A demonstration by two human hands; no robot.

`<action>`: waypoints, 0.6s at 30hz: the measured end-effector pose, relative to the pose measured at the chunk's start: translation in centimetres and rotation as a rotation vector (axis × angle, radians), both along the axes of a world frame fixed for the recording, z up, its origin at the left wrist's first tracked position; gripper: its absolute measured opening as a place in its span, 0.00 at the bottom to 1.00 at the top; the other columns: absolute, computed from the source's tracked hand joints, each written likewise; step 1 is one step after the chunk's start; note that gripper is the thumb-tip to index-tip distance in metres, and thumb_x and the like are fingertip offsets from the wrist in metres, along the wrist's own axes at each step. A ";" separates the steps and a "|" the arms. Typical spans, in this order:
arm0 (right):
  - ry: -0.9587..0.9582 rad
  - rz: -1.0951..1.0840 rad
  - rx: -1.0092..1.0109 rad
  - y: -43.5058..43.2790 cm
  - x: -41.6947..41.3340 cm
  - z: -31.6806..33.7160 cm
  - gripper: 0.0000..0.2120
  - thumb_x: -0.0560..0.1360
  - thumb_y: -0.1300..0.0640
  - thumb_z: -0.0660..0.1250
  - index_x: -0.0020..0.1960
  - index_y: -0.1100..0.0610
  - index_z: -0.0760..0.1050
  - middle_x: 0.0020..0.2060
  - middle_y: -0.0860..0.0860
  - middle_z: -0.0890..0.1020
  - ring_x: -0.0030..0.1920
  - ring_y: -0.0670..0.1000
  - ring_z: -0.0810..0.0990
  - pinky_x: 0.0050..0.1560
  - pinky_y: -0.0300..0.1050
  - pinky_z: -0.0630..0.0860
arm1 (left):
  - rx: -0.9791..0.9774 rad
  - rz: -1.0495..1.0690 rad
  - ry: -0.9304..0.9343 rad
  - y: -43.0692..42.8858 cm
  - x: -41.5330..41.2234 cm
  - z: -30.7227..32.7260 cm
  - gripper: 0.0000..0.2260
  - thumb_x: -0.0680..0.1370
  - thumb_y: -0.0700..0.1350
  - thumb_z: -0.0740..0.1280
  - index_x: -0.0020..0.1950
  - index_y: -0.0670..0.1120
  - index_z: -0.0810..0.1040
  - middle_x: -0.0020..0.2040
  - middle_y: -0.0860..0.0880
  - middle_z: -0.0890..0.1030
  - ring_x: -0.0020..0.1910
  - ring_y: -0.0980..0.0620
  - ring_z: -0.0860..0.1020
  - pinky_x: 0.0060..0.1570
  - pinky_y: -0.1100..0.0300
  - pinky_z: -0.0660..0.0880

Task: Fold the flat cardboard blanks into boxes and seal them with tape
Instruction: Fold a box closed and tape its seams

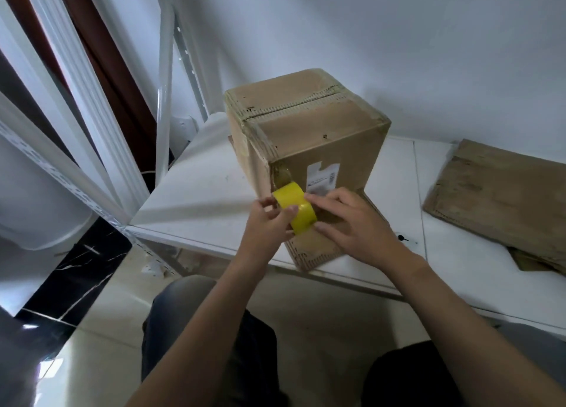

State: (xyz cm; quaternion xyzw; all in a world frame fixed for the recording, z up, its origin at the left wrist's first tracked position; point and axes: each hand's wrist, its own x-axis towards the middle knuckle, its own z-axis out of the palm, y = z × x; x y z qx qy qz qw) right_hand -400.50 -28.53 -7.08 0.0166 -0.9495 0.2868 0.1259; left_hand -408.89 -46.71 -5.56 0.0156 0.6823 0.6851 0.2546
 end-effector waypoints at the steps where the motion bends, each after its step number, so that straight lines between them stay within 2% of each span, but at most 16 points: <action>1: -0.011 -0.034 -0.014 1.1 0.7 -0.1 0.22 0.79 0.46 0.65 0.73 0.44 0.72 0.54 0.43 0.72 0.55 0.44 0.71 0.55 0.33 0.69 | 0.013 0.043 0.010 0.3 0.3 0.0 0.17 0.80 0.42 0.70 0.64 0.43 0.68 0.57 0.43 0.81 0.49 0.50 0.84 0.41 0.58 0.83; 3: -0.062 -0.189 -0.111 4.3 2.2 -1.4 0.15 0.80 0.52 0.67 0.66 0.48 0.80 0.53 0.45 0.75 0.54 0.45 0.74 0.53 0.32 0.69 | 0.027 0.125 0.035 0.9 0.8 0.0 0.18 0.79 0.43 0.71 0.65 0.44 0.68 0.53 0.47 0.81 0.51 0.51 0.83 0.40 0.61 0.83; 5: -0.170 -0.413 -0.119 7.8 4.0 -3.5 0.12 0.80 0.52 0.68 0.62 0.52 0.82 0.54 0.48 0.77 0.56 0.50 0.77 0.53 0.35 0.71 | 0.042 0.171 0.051 1.5 1.3 0.0 0.19 0.79 0.44 0.71 0.66 0.45 0.67 0.52 0.51 0.78 0.52 0.52 0.81 0.38 0.64 0.82; 8: -0.480 -0.668 -0.031 11.2 6.0 -6.2 0.18 0.79 0.47 0.69 0.64 0.56 0.80 0.63 0.55 0.74 0.63 0.59 0.74 0.62 0.53 0.75 | 0.084 0.228 -0.028 2.2 1.3 0.3 0.23 0.79 0.46 0.72 0.70 0.43 0.67 0.58 0.46 0.78 0.54 0.48 0.82 0.38 0.60 0.83; 10: -0.591 -0.704 0.011 12.0 6.5 -6.9 0.18 0.78 0.45 0.68 0.60 0.57 0.81 0.61 0.56 0.73 0.61 0.60 0.75 0.60 0.57 0.77 | 0.087 0.276 -0.069 2.7 1.0 0.6 0.24 0.79 0.48 0.72 0.72 0.43 0.68 0.63 0.42 0.77 0.57 0.44 0.82 0.39 0.56 0.83; 15: -0.535 -0.708 -0.039 12.2 6.6 -7.0 0.10 0.76 0.46 0.72 0.53 0.50 0.78 0.54 0.51 0.77 0.51 0.53 0.78 0.52 0.52 0.78 | 0.007 0.299 -0.035 3.4 1.1 0.7 0.24 0.79 0.51 0.72 0.70 0.47 0.67 0.65 0.43 0.74 0.59 0.42 0.80 0.41 0.52 0.83; 18: -0.385 -0.659 -0.185 11.7 6.2 -5.9 0.09 0.77 0.46 0.71 0.50 0.48 0.74 0.48 0.48 0.82 0.44 0.50 0.80 0.48 0.53 0.80 | -0.002 0.292 -0.043 3.6 1.0 0.5 0.25 0.79 0.50 0.71 0.72 0.46 0.67 0.67 0.42 0.74 0.60 0.41 0.79 0.47 0.48 0.84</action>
